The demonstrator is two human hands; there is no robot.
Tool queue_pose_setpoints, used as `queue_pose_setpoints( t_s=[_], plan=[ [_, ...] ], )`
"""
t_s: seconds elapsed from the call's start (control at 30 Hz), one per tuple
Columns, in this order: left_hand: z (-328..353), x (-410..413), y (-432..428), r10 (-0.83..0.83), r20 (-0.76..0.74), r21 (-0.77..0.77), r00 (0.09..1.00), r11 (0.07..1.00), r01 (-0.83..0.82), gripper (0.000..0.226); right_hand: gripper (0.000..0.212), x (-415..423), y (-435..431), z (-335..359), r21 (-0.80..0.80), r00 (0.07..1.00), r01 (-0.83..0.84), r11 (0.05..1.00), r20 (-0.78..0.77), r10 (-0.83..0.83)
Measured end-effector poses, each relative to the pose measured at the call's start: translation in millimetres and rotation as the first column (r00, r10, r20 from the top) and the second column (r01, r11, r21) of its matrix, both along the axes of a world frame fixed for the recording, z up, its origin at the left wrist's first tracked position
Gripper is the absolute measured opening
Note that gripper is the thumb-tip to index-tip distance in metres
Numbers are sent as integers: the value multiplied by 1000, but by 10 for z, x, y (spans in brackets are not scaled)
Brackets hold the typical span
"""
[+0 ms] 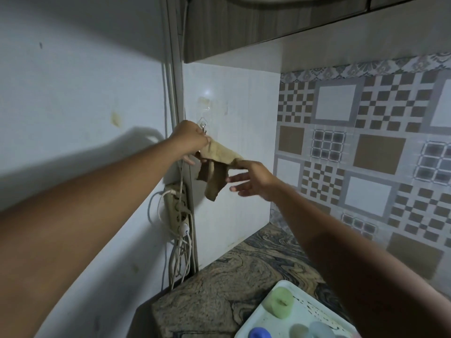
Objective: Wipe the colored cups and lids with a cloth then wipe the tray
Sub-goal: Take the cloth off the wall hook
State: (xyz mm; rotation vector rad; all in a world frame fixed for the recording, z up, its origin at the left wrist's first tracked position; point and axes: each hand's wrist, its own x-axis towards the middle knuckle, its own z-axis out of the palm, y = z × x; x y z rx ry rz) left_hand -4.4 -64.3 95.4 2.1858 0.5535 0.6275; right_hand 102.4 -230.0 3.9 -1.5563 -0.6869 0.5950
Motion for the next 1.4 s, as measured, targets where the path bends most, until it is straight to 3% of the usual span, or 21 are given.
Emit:
queue_pose_setpoints(
  t_s=[0.1, 0.17, 0.27, 0.33, 0.43, 0.57, 0.63, 0.73, 0.8, 0.9, 1.03, 1.13, 1.27, 1.4],
  plan=[
    [-153, -47, -29, -48, 11, -188, 999, 981, 50, 4, 70, -11, 10, -249, 57, 943, -201, 978, -258, 209],
    [-252, -70, -59, -96, 7, -289, 995, 953, 94, 3, 77, 6, 40, -375, 137, 906, -213, 967, -343, 248],
    [-391, -105, -61, -149, -12, -393, 989, 910, 133, 3, 71, 41, 129, -471, 186, 885, -42, 982, -450, 123],
    [-468, -116, -27, -148, -7, -441, 989, 888, 130, 7, 46, 85, 186, -517, 184, 865, 175, 967, -498, -62],
    [-593, -164, 17, -137, 32, -560, 990, 818, 131, 6, 20, 157, 189, -563, 197, 851, 360, 912, -471, -234],
    [-796, -231, 71, -141, 37, -668, 989, 732, 130, 11, 19, 115, 149, -528, 318, 835, 361, 877, -529, -151],
    [-890, -251, 63, -107, 11, -696, 994, 713, 85, 13, 16, 106, 146, -511, 320, 841, 330, 888, -526, -123],
    [-1054, -247, 48, -75, -18, -732, 997, 680, 38, 25, 31, 110, 131, -514, 282, 848, 301, 911, -517, -120],
    [-1150, -251, 6, -36, -17, -763, 999, 647, 10, 22, 19, 103, 110, -515, 249, 871, 288, 925, -469, -145],
    [-1299, -280, -26, -106, -48, -806, 993, 591, 25, 7, 4, 84, 67, -550, 186, 888, 305, 934, -411, -208],
    [-1514, -282, 22, -201, -115, -839, 973, 544, 13, 6, 23, 79, 41, -708, 113, 893, 271, 956, -400, -206],
    [-1565, -283, -44, -195, -122, -812, 973, 583, 15, 17, 21, 87, 11, -831, 46, 885, 256, 966, -414, -215],
    [-1646, -294, -74, -99, -181, -716, 978, 696, -62, 24, 9, 45, -55, -915, -82, 869, 344, 935, -348, -351],
    [-1795, -303, -38, -29, -42, -664, 999, 747, -7, 19, 20, -55, -179, -970, -140, 888, 337, 931, -281, -363]
  ],
)
